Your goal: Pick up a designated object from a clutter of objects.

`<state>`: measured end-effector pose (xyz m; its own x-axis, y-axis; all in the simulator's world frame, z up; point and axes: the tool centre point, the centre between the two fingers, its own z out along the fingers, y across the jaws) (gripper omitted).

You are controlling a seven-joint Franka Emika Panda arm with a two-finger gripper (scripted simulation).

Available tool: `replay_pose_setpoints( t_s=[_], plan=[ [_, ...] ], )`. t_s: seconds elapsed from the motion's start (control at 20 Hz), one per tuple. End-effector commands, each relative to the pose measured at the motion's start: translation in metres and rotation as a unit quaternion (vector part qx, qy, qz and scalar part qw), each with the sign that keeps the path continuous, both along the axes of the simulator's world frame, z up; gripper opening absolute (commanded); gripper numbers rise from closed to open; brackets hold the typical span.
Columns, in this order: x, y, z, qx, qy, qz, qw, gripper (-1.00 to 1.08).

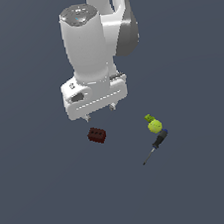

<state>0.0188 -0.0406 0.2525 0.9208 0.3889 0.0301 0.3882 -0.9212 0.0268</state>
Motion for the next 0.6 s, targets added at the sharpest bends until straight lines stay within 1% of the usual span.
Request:
replay_pose_setpoints(
  t_s=[0.0, 0.3, 0.55],
  plan=[
    [0.0, -0.005, -0.014, -0.003, 0.002, 0.031, 0.9995, 1.0],
    [-0.003, -0.017, -0.047, -0.007, 0.007, 0.103, 0.9946, 1.0],
    [-0.008, -0.025, -0.073, -0.009, 0.012, 0.164, 0.9863, 1.0]
  ],
)
